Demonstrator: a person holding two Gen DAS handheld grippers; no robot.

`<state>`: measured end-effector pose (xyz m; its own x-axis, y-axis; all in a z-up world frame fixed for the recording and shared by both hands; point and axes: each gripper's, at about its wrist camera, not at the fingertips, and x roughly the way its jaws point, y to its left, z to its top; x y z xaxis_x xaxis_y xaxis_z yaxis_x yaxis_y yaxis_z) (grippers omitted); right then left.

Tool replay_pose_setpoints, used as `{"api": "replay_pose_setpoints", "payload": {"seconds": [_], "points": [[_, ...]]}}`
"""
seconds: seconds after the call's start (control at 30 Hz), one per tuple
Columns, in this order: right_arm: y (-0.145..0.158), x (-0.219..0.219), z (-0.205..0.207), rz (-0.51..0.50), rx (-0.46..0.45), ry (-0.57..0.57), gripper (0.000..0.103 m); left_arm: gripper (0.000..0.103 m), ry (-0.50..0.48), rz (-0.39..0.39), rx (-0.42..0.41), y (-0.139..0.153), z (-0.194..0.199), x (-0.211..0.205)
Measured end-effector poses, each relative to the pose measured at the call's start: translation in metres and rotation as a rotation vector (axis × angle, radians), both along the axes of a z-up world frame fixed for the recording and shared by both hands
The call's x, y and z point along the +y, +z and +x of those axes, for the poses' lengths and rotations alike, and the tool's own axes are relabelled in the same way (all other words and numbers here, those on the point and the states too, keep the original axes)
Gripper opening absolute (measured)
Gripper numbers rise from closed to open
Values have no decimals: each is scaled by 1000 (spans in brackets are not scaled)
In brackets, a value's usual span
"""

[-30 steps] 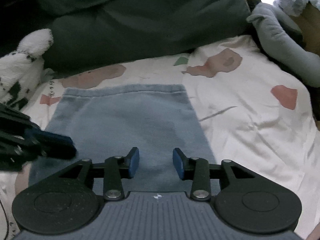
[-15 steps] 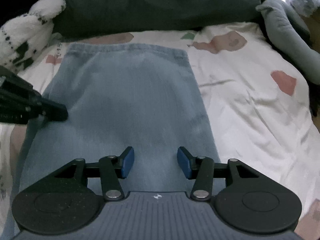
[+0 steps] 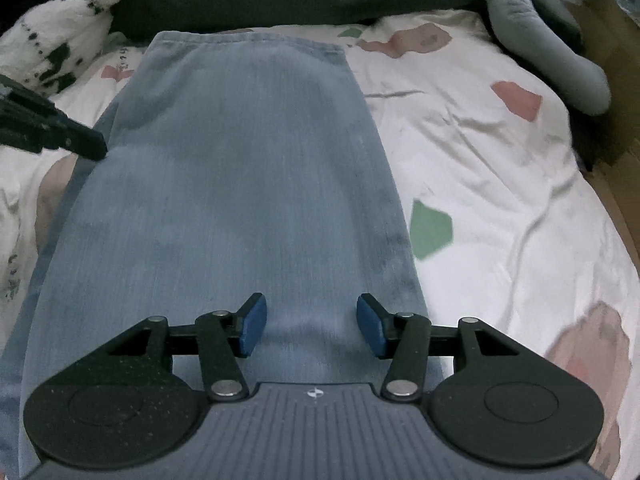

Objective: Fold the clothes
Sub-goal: 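Move both grippers along the folded pants toward the leg cuffs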

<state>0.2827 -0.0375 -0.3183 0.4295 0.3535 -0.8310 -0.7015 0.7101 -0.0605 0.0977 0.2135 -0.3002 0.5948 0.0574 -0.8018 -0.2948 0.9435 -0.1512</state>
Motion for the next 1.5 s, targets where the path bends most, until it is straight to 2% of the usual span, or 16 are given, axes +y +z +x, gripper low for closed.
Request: {"api": "replay_pose_setpoints", "payload": {"seconds": [0.1, 0.37, 0.53, 0.9, 1.17, 1.3, 1.5], "points": [[0, -9, -9, 3, 4, -33, 59, 18, -44, -17, -13, 2, 5, -14], [-2, -32, -30, 17, 28, -116, 62, 18, -180, -19, 16, -12, 14, -49], [-3, -56, -44, 26, 41, -137, 67, 18, -171, -29, 37, -18, 9, -52], [-1, -107, -83, 30, 32, -201, 67, 18, -214, 28, 100, -8, -1, -60], [-2, -146, -115, 70, 37, -278, 68, 19, -238, 0, 60, 18, -6, -65], [-1, -153, -124, 59, 30, -293, 70, 19, -262, -25, 62, 17, -3, -79], [13, -162, -133, 81, -13, -321, 68, 19, -353, -88, 60, 6, 0, -110]]}}
